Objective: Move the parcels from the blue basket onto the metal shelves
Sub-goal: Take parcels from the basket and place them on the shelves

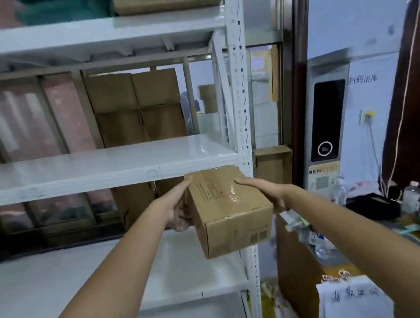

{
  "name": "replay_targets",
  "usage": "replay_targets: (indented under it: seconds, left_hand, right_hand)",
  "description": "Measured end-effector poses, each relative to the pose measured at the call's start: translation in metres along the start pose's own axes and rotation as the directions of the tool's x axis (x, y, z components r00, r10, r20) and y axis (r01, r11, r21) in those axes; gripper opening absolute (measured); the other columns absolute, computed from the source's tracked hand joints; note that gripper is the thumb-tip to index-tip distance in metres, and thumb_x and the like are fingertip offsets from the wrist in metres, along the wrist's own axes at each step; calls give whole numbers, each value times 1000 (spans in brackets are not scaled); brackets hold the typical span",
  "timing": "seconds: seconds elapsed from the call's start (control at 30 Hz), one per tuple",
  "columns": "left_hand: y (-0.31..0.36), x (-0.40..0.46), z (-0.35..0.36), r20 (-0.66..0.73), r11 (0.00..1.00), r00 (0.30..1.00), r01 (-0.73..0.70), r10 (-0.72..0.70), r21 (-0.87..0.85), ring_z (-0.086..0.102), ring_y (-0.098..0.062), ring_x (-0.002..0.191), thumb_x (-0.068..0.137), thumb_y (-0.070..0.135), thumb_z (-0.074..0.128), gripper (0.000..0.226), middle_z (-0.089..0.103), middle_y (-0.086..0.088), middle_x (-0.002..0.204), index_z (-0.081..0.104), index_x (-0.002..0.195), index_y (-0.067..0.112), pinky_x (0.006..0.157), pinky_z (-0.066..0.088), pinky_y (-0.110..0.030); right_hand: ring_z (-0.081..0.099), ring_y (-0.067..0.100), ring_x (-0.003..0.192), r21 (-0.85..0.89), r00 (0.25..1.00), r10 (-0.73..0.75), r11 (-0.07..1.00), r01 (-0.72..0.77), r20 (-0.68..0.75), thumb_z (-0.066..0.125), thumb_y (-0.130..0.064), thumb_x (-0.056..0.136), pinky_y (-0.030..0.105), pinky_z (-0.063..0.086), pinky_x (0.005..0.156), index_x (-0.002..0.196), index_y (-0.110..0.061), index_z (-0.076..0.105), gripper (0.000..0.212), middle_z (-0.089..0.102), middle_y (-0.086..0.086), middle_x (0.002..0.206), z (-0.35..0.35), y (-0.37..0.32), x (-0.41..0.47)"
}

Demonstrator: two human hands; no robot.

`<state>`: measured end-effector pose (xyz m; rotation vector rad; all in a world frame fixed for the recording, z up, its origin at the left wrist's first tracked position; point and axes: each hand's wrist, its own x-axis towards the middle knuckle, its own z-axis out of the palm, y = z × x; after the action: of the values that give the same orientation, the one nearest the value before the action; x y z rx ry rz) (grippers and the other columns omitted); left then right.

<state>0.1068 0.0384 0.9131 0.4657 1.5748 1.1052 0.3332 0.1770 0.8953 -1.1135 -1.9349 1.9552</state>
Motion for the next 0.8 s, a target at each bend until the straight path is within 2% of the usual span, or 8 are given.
replay_targets:
  seconds: [0.1,0.2,0.27,0.4,0.47,0.57,0.7,0.8]
  left_hand:
    - [9,-12,-9,-23,998,999,-49,50,40,56,-29,106,56,79,65,87,65,-12,118,62,117,16,96,41,-42]
    - [8,-21,-8,11,997,998,-63,62,53,51,-33,117,60,76,64,84,59,-12,127,58,123,21,110,25,-52]
    - [7,-23,-7,25,995,997,-80,78,65,51,-34,119,61,74,65,78,61,-12,126,60,121,24,112,22,-54]
    - [10,-25,-10,20,991,994,-108,107,73,56,-34,111,53,72,71,88,63,-15,119,58,123,20,101,37,-50]
    - [16,-28,-10,3,985,991,-133,134,110,53,-36,113,49,71,74,93,58,-15,124,54,124,20,97,40,-52]
    - [25,-35,-11,80,973,993,-106,91,207,51,-37,119,46,69,78,83,60,-13,129,62,113,23,105,32,-57]
    - [24,-40,-5,266,961,964,-68,-5,267,44,-34,132,55,61,82,90,53,-13,137,54,132,22,111,29,-54]
    - [18,-43,1,227,967,973,-93,38,236,46,-31,130,51,59,84,95,55,-13,134,54,133,21,111,31,-50]
  right_hand:
    - [66,31,105,12,999,5,1000,-5,36,75,-72,60,44,50,97,127,-14,59,90,70,14,114,5,-17,-1]
    - [67,31,102,6,997,30,1000,-31,72,74,-75,57,45,54,90,126,-18,59,90,70,13,110,12,-26,-4]
    - [69,30,97,-7,997,24,1000,-23,71,73,-75,56,44,57,83,124,-19,59,89,73,13,105,13,-29,-7]
    - [66,32,100,-41,999,2,999,0,55,71,-73,62,41,54,87,126,-17,57,87,70,16,111,5,-33,-15]
    - [67,31,97,-82,997,-10,997,16,79,69,-72,66,41,54,88,125,-17,59,82,70,14,112,-4,-35,-23]
    - [72,26,91,-123,986,5,992,15,165,69,-65,73,35,59,77,110,-17,75,61,74,11,106,-18,-39,-36]
    - [68,28,103,-216,980,6,976,38,200,74,-62,70,39,55,90,113,-15,74,63,70,13,118,-26,-46,-41]
    - [73,24,92,-202,990,-18,978,46,139,72,-69,68,36,60,76,106,-18,77,63,75,9,105,-28,-47,-43]
